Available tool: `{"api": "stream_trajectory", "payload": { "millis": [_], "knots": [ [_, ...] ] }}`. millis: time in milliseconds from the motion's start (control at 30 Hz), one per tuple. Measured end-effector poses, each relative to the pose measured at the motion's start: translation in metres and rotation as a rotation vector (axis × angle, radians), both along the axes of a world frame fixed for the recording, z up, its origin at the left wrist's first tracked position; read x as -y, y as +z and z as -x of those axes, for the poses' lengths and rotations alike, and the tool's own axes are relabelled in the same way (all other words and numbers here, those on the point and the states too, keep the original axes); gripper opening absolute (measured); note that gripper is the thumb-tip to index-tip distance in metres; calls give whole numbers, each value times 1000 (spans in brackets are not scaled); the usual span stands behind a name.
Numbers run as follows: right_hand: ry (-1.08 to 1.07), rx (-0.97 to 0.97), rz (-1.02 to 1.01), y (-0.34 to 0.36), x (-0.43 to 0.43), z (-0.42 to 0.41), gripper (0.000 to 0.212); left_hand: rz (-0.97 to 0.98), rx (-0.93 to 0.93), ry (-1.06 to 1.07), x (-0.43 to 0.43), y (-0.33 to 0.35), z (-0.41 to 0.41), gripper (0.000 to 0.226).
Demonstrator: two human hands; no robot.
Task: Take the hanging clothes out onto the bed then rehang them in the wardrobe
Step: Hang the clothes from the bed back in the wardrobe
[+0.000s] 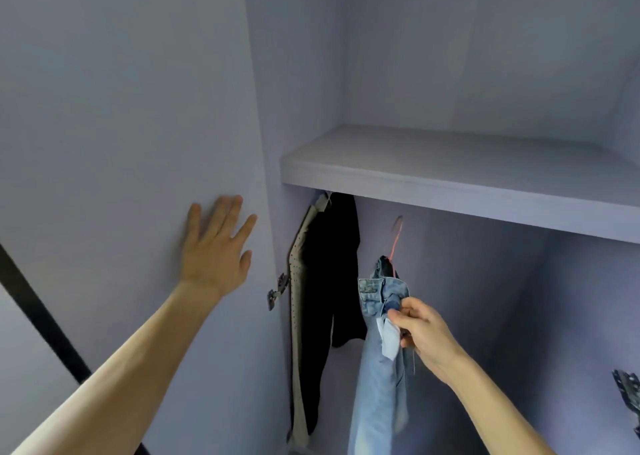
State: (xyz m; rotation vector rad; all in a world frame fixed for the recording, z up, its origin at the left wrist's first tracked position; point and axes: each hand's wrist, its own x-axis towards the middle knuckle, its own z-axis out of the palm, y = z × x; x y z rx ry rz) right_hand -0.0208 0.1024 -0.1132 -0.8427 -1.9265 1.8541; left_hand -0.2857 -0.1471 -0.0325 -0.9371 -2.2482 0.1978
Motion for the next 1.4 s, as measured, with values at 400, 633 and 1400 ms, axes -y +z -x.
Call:
{"api": "stream_trajectory", "payload": {
  "millis": [400, 633, 1400],
  "knots": [
    [-25, -107, -232, 18, -76, 151, 28, -14, -350, 32, -2, -40, 48, 63],
    [-89, -14, -362, 9, -121, 233, 30, 18, -393, 74, -7, -44, 49, 66],
    [114, 358, -427, -41, -77, 353, 58, 54, -557, 138, -7, -50, 59, 67]
  ]
}}
